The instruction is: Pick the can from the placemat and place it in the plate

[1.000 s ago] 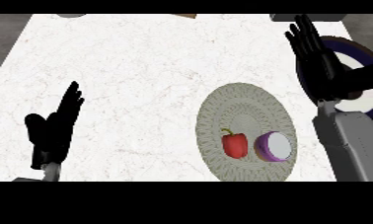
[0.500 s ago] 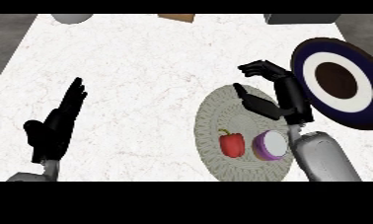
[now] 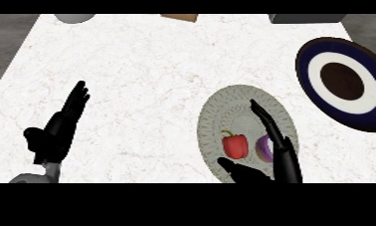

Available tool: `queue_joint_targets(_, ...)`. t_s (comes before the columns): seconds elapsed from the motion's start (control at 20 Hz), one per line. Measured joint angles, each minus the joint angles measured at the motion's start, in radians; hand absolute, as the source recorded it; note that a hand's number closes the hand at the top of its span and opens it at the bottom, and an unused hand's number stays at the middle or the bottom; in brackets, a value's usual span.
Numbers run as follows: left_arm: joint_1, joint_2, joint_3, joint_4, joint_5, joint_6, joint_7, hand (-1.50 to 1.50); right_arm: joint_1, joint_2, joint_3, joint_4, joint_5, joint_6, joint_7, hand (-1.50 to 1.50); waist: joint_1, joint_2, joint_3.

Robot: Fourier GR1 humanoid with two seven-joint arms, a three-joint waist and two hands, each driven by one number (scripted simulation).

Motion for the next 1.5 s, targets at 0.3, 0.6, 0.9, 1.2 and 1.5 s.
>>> queue_joint_targets(0.3, -0.023, -0.001, 0.030, 0.044, -0.001, -0.041, -0.022, 0.00, 0.142, -0.093, 0.004, -0.190, 0.156, -0.043, 0.136, -1.50, 0.003, 0.002, 0.000)
queue_joint_targets(0.6, -0.038, -0.008, 0.035, 0.059, -0.009, -0.046, -0.024, 0.00, 0.208, -0.252, -0.015, -0.323, 0.309, 0.104, 0.412, -1.50, 0.007, 0.003, -0.002)
queue_joint_targets(0.9, -0.044, -0.009, 0.049, 0.068, -0.013, -0.067, -0.032, 0.00, 0.205, -0.329, -0.005, -0.441, 0.378, 0.314, 0.678, -1.50, 0.014, 0.004, -0.001)
queue_joint_targets(1.2, -0.030, -0.024, 0.057, 0.026, -0.029, -0.070, -0.003, 0.00, 0.147, -0.316, -0.017, -0.464, 0.381, 0.468, 0.856, -1.50, 0.019, 0.004, 0.001)
queue_joint_targets(1.5, -0.039, -0.043, 0.078, 0.051, -0.052, -0.094, -0.013, 0.00, 0.084, -0.286, -0.025, -0.404, 0.415, 0.573, 0.943, -1.50, 0.019, 0.004, 0.001)
